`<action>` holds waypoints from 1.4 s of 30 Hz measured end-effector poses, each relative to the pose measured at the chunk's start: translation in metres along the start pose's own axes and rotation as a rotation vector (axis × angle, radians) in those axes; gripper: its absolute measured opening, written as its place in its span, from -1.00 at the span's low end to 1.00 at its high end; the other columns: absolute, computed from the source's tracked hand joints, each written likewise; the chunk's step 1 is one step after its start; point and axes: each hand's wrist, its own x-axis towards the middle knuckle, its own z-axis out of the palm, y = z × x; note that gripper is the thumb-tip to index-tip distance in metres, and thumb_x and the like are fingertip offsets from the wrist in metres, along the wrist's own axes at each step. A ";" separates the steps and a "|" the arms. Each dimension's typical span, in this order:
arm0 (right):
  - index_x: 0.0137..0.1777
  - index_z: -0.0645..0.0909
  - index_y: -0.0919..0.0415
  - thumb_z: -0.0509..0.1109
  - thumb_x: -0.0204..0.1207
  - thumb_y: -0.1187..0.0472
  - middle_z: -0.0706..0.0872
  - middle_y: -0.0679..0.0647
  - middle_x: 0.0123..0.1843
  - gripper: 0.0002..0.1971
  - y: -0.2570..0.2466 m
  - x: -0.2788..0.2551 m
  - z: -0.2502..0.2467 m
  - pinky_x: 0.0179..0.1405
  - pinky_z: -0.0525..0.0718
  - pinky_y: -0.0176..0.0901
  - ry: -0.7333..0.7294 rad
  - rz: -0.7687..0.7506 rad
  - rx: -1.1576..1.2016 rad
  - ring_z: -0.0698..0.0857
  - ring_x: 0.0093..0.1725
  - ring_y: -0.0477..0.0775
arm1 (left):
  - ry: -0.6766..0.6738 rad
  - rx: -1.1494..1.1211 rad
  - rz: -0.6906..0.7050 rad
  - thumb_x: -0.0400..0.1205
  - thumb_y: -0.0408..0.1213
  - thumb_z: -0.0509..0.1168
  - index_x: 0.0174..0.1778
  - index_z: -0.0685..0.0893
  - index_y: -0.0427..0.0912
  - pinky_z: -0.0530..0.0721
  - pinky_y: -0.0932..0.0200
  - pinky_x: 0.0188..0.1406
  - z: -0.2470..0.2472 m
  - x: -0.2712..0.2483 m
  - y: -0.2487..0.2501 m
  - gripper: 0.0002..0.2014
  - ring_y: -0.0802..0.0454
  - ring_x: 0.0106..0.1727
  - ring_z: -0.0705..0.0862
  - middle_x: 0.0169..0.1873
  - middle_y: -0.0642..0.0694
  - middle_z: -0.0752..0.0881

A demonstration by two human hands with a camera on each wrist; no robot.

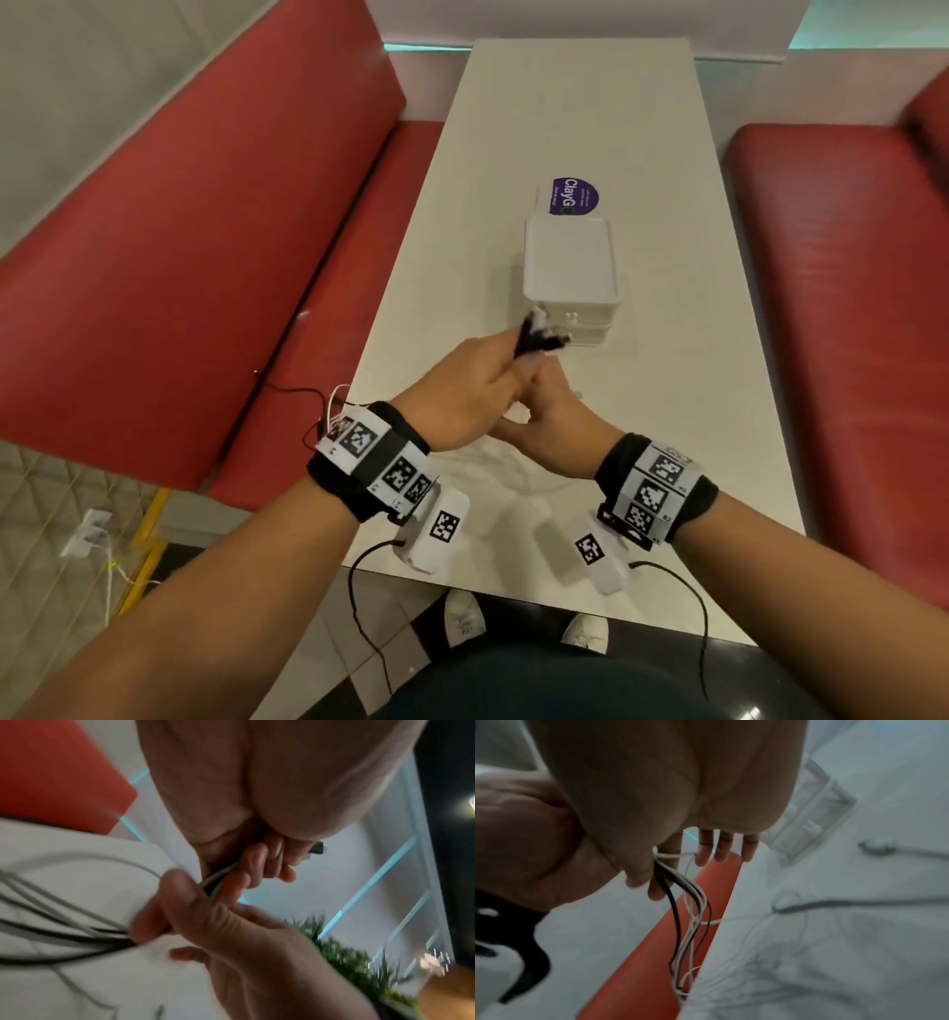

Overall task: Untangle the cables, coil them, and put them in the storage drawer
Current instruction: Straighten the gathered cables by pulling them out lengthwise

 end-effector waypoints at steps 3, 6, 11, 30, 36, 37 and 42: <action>-0.32 0.50 -0.12 0.37 0.49 -0.13 0.68 -0.08 0.18 -0.78 0.007 -0.003 -0.002 0.37 0.41 0.13 0.042 -0.139 -0.567 0.58 0.35 0.30 | 0.000 0.134 -0.022 0.80 -0.22 0.12 0.17 0.57 -0.06 0.65 0.20 -0.27 0.007 -0.006 -0.007 -0.86 0.20 -0.36 0.75 -0.28 0.08 0.76; -0.21 0.80 -0.08 0.43 0.51 -0.10 0.69 0.06 0.38 -0.81 -0.003 -0.006 -0.009 0.61 0.26 0.27 0.077 -0.224 -0.634 0.45 0.57 0.31 | 0.078 0.176 0.007 0.80 -0.23 0.11 0.26 0.53 -0.16 0.72 0.05 -0.21 0.006 -0.008 -0.005 -0.81 0.06 -0.27 0.78 -0.15 -0.10 0.77; -0.19 0.73 0.33 0.31 0.41 -0.07 0.71 -0.07 -0.23 -0.58 -0.013 -0.018 -0.004 -0.24 0.56 -0.28 0.004 -0.055 0.006 0.68 -0.19 -0.05 | 0.069 0.486 0.289 0.67 -0.29 0.15 0.19 0.50 -0.21 0.56 -0.01 -0.34 0.015 -0.016 0.019 -0.81 -0.15 -0.31 0.62 -0.28 -0.12 0.70; -0.24 0.60 0.27 0.33 0.68 0.14 0.57 0.27 -0.43 -0.72 -0.003 -0.023 0.003 0.20 0.73 0.28 -0.224 0.353 0.818 0.83 -0.10 0.36 | 0.090 0.229 0.087 0.79 -0.21 0.14 -0.08 0.49 0.20 0.44 0.15 -0.45 -0.006 0.000 -0.006 -0.80 0.12 -0.50 0.48 -0.52 0.09 0.53; -0.09 0.69 0.10 0.27 0.74 0.00 0.65 -0.08 -0.27 -0.72 -0.012 -0.010 -0.020 -0.21 0.55 -0.17 -0.336 0.145 -0.114 0.61 -0.27 -0.02 | -0.156 0.565 0.057 0.79 -0.12 0.09 0.11 0.47 -0.14 0.55 -0.08 -0.25 0.005 -0.003 -0.023 -0.83 -0.11 -0.29 0.59 -0.26 -0.10 0.70; -0.14 0.64 0.09 0.20 0.74 -0.08 0.65 -0.09 -0.23 -0.66 -0.014 -0.008 -0.021 -0.17 0.58 -0.11 -0.375 0.088 -0.288 0.62 -0.22 0.01 | -0.185 0.637 0.054 0.79 -0.11 0.07 0.11 0.45 -0.14 0.54 -0.08 -0.25 0.006 -0.004 -0.026 -0.83 -0.14 -0.28 0.59 -0.22 -0.13 0.71; 0.15 0.56 0.09 -0.06 0.77 -0.25 0.56 -0.08 -0.40 -0.51 0.002 -0.009 -0.022 -0.15 0.55 0.07 -0.393 0.197 -0.371 0.55 -0.34 0.01 | -0.105 0.658 0.028 0.77 -0.12 0.09 0.07 0.44 -0.15 0.52 -0.09 -0.28 -0.008 -0.001 -0.034 -0.83 -0.20 -0.27 0.60 -0.27 -0.12 0.68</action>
